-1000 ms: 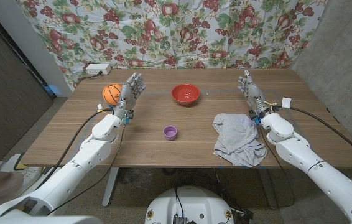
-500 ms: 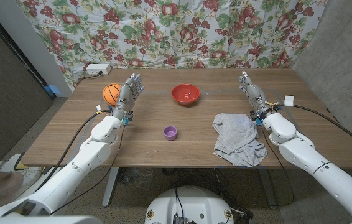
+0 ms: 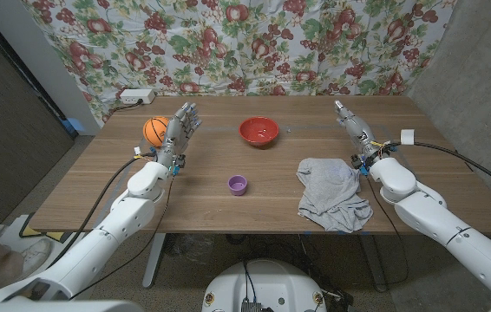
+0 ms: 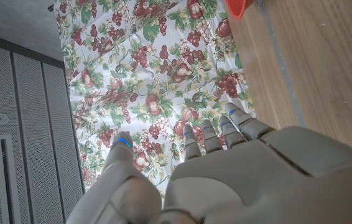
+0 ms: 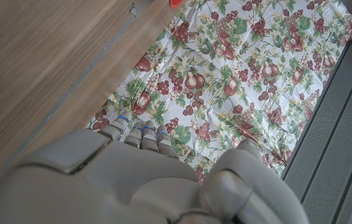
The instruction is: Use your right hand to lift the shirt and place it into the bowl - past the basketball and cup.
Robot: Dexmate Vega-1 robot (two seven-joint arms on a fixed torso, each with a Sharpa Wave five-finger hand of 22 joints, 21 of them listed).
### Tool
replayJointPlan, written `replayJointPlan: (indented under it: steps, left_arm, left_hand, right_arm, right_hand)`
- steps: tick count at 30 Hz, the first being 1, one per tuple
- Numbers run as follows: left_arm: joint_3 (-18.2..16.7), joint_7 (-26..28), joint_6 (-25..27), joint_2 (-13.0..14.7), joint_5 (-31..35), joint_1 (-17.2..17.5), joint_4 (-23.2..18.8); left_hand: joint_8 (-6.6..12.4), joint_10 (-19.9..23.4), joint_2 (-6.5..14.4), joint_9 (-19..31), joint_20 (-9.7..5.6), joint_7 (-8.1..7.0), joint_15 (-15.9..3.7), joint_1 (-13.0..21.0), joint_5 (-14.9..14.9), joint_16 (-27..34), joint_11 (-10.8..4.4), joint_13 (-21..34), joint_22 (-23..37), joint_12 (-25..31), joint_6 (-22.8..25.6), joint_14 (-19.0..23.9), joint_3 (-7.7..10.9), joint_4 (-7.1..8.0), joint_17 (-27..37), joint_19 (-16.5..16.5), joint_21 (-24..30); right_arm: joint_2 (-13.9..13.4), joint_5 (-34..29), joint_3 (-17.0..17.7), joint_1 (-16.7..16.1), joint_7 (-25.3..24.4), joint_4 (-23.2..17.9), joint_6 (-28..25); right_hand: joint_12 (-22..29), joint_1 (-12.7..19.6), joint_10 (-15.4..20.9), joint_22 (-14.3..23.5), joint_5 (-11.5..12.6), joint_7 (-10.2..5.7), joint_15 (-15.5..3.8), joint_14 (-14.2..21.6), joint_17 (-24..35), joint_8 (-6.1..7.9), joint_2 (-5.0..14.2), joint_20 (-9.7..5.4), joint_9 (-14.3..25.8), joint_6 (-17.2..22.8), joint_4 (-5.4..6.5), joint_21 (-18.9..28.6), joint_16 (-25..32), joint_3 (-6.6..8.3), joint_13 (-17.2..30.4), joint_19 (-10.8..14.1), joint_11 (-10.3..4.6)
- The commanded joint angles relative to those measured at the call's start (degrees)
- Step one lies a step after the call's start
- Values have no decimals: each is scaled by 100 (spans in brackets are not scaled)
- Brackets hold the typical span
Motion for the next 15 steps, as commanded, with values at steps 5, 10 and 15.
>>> replayJointPlan:
  steps: [5, 10, 15]
  left_arm:
    - [93, 16, 119, -21, 54, -83, -8]
    - [123, 35, 168, -10, 74, -61, -69]
    - [131, 94, 214, 0, 94, -37, -134]
  left_hand:
    - [20, 40, 19, 24, -6, -24, -95, 55, 1, 13, 9, 14, 15, 9, 38, 41, 44, -17, 21, 35, -18]
    - [19, 42, 20, 24, -3, -24, -96, 60, 0, 11, 14, 14, 16, 8, 40, 38, 45, -17, 21, 35, -19]
    - [21, 43, 19, 24, 4, -20, -90, 65, -1, 10, 15, 15, 16, 7, 49, 34, 46, -17, 21, 35, -20]
  right_arm:
    - [-464, -602, 143, -325, -363, -612, -578]
    - [-560, -612, 187, -455, -336, -797, -695]
    - [-717, -779, 218, -572, -381, -1040, -890]
  right_hand:
    - [-25, 52, -27, 8, 27, -31, -4, -72, 10, 33, -31, 36, 32, 22, -20, 1, -28, -31, 21, -31, 4]
    - [-32, 60, -45, 9, 33, -47, -10, -92, 10, 23, -34, 45, 32, 11, -28, -2, -31, -33, 22, -43, 13]
    - [-63, 91, -137, 10, 49, -72, -23, -191, 12, 9, -28, 44, 34, -10, -49, -25, -53, -29, 24, -121, -13]
